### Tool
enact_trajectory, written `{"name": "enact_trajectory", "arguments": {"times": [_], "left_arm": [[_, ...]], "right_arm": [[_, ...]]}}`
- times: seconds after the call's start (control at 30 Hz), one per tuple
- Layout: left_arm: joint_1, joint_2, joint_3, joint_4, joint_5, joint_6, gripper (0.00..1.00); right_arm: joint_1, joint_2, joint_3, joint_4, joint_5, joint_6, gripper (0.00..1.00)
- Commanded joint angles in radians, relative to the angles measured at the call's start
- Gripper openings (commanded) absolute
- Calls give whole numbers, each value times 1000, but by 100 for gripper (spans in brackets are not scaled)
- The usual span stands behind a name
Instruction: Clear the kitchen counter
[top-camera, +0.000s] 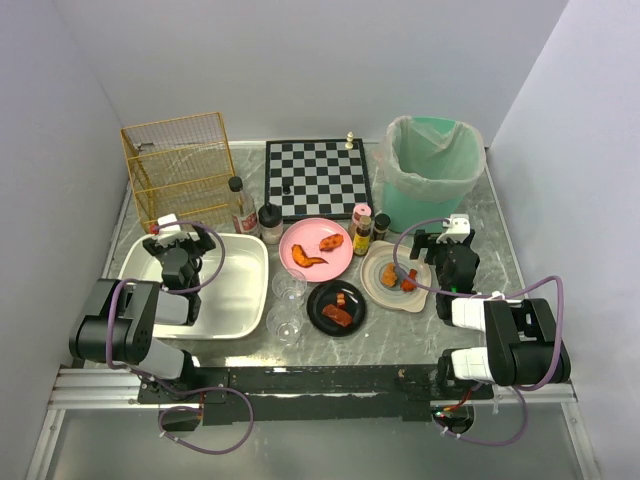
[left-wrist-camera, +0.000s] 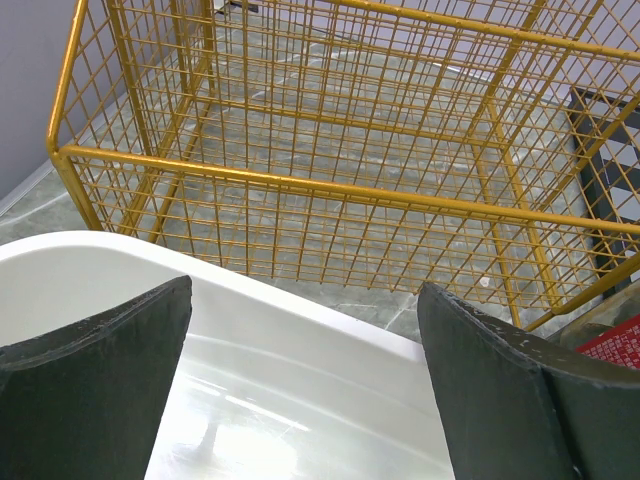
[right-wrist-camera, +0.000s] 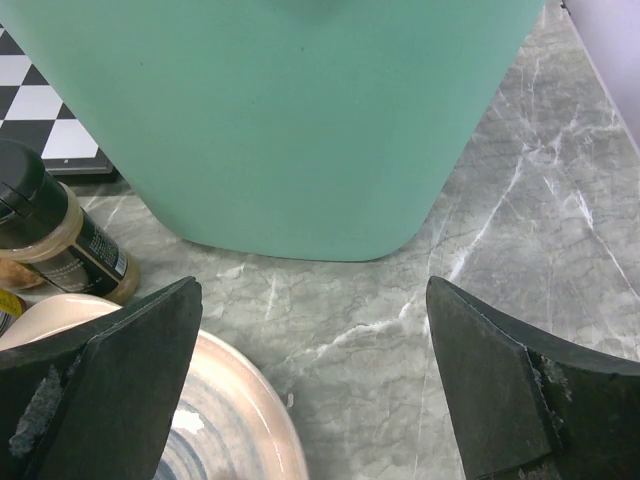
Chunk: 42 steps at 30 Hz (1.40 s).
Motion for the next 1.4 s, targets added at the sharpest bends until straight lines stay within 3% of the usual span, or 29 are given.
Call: {"name": "enact_trajectory", "arguments": {"times": [0.0, 0.27, 0.37, 0.5, 0.6, 0.67, 0.73, 0.87, 1.03, 1.23, 1.37], "left_arm": [[-1, -2, 12, 57, -3, 10, 99], [1, 0, 14, 54, -3, 8, 99], [1, -2, 11, 59, -3, 8, 99], [-8, -46, 9, 47, -26, 16, 99], [-28, -190, 72, -195, -113, -13, 99], [-39, -253, 154, -480, -193, -130, 99], [-40, -261, 239, -649, -192, -209, 99], [-63, -292, 339, -826, -195, -266, 99], [-71, -425, 380, -998, -193, -367, 99], [-70, -516, 472, -1222, -121, -504, 99], [-68, -553, 529, -1326, -104, -521, 99]], "right_arm": [[6, -3, 32, 30, -6, 0, 100], [3, -4, 29, 35, -31, 0, 100], [8, -30, 20, 38, 36, 9, 100], [8, -156, 38, -107, 90, 26, 100], [11, -277, 32, -227, 142, 101, 100], [13, -363, 38, -313, 162, 161, 100], [13, -443, 77, -438, 190, 239, 100], [13, -481, 215, -730, 256, 382, 100], [10, -503, 319, -928, 218, 496, 100], [5, -492, 414, -1079, 167, 565, 100], [5, -512, 422, -1083, 124, 563, 100]]}}
